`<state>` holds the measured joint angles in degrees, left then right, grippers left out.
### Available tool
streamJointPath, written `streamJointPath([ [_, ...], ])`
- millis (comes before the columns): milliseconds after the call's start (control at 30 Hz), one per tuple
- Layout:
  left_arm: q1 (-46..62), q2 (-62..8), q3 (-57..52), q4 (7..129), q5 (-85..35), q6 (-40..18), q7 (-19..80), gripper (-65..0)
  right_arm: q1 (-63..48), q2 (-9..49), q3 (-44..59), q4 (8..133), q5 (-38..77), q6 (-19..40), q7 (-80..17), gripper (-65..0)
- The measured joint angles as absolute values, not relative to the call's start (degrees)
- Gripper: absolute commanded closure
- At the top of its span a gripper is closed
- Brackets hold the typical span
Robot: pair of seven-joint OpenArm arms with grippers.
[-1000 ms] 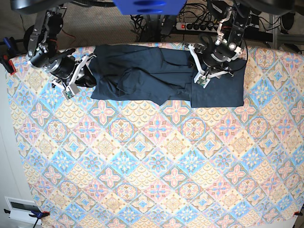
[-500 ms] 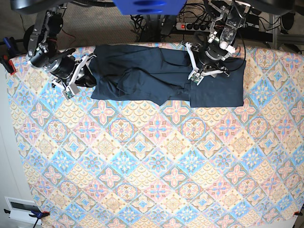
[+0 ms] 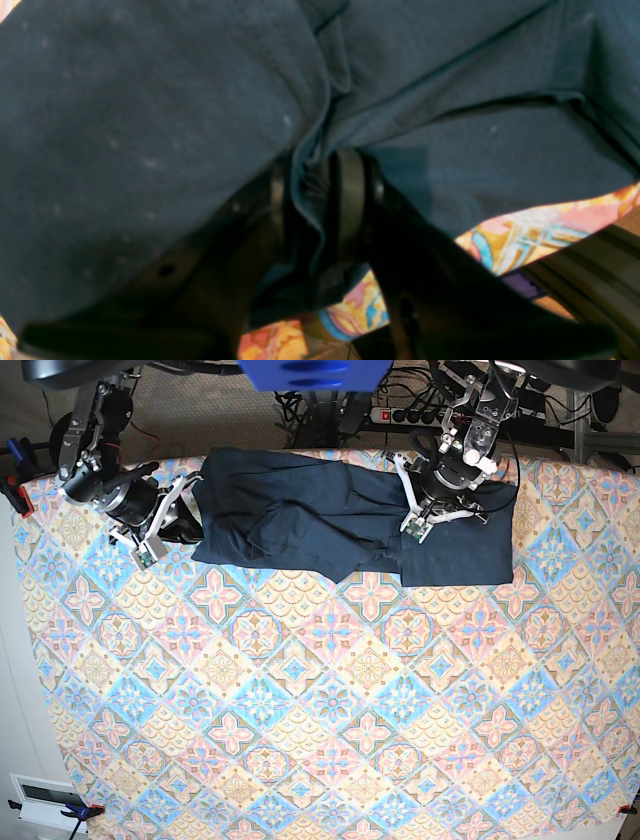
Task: Layout the t-shirt on the table in an organized manner, then fold the t-shirt properly
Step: 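Press and smooth the folded end with the left gripper, then grasp the strip end with the right gripper while left gripper holds fold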
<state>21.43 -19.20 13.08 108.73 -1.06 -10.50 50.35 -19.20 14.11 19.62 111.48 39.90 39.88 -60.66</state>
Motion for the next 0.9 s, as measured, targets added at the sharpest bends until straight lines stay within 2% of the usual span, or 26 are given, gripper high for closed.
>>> streamJointPath([
  [100,21.41,-19.22,12.75,108.73,-1.10,-10.52,50.33,-6.9,-19.20,14.11,19.62,111.48,39.90,39.88,-60.69,-2.8],
  [300,21.65,-19.20,12.86,109.78,-1.28,-10.50,50.74,-8.1,-19.20,14.20,19.00,111.48,39.86,39.86,-60.71,-2.8],
  [433,21.74,-19.20,12.86,109.80,-1.21,-10.50,50.83,-8.1,-19.20,14.72,11.73,111.48,39.51,39.75,-60.71,-2.8],
  [533,21.61,-19.22,12.86,109.80,-1.30,-10.55,50.81,-8.1,-19.16,17.15,4.54,111.15,38.46,39.88,-60.38,-2.8],
  [767,21.58,-19.20,12.82,109.80,-1.48,-10.52,51.03,-8.1,-19.14,16.99,0.14,104.25,25.67,39.92,-59.51,-2.8],
  [900,21.61,-19.20,12.80,109.82,-1.45,-10.52,50.98,-8.1,-18.09,17.15,-0.43,98.10,27.27,40.34,-54.85,-2.8],
])
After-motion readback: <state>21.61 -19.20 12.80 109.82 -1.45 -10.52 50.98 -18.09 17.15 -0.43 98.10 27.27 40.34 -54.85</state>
